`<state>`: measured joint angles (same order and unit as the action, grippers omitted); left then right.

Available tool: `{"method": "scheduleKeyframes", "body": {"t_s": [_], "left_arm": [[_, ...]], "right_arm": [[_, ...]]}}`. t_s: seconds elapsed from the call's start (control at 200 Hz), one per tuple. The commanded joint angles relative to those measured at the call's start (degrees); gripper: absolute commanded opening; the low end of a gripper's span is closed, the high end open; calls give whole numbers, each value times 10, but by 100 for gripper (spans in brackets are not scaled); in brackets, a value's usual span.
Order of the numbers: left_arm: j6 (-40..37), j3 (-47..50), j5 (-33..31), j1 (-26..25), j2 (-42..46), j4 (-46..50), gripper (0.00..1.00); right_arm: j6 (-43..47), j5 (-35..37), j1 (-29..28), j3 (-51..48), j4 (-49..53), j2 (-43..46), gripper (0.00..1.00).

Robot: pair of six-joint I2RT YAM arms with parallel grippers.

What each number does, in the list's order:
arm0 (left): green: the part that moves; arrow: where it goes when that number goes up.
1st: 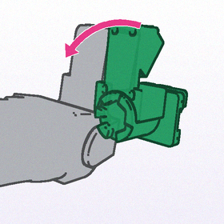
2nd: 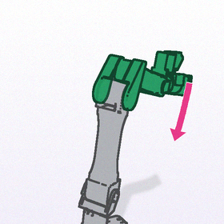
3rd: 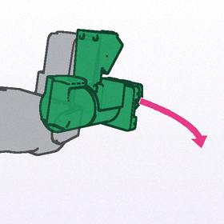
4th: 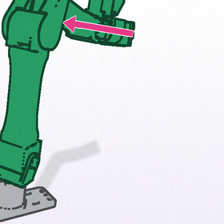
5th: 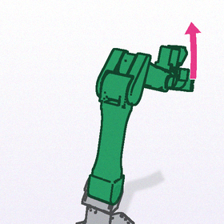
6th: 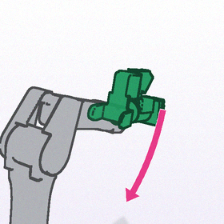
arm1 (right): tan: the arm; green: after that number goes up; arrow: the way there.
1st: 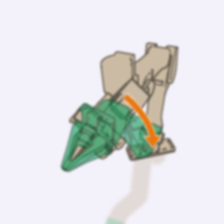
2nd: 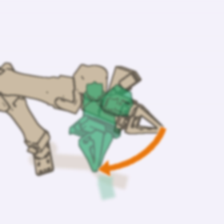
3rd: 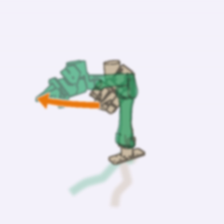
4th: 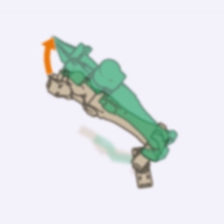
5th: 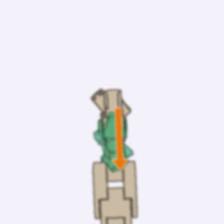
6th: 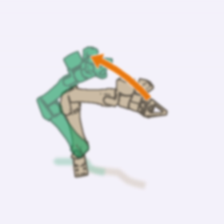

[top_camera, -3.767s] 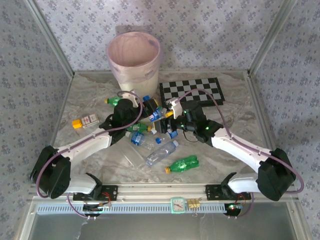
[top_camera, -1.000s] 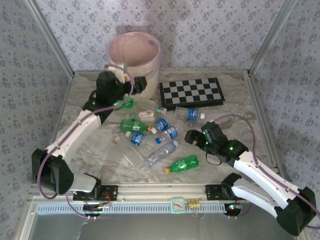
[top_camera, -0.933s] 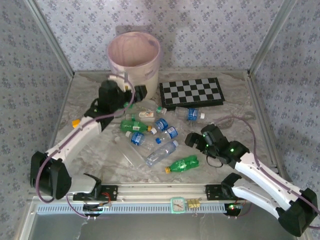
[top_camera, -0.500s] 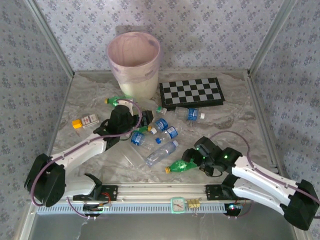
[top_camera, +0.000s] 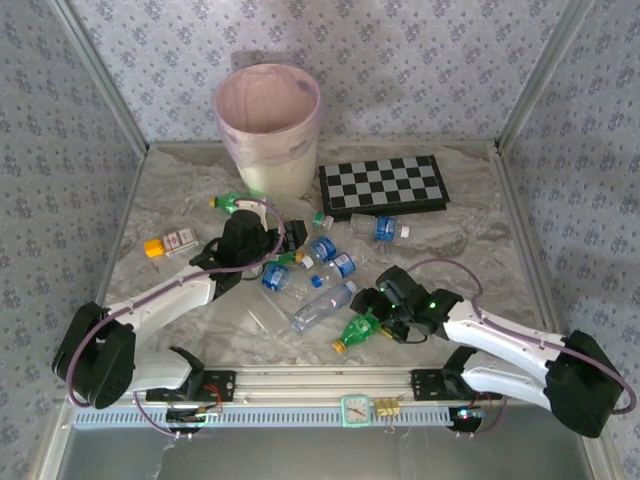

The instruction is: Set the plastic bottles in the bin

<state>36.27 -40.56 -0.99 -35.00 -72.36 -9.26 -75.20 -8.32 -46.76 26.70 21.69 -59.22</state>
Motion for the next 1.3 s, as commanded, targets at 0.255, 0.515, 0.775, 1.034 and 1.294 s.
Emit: {"method": "scheduleKeyframes", "body": {"t_s": [0.255,0.515,0.775,1.034,1.294], "left_arm": [[6,14,-27,-4,26,-1,100],[6,12,-57,-2,35,6,100],[25,20,-74,19,48,6,100],[49,31,-66,75,71,16,100],[48,19,-80,125,109,99,100]], "right_arm": [[-17,21,18,-3,-29,-56,71],[0,42,23,0,-20,-33,52],[42,83,29,42,34,25,47],[191,59,119,135,23,9,45],[324,-3,179,305,-36,-114,45]]}}
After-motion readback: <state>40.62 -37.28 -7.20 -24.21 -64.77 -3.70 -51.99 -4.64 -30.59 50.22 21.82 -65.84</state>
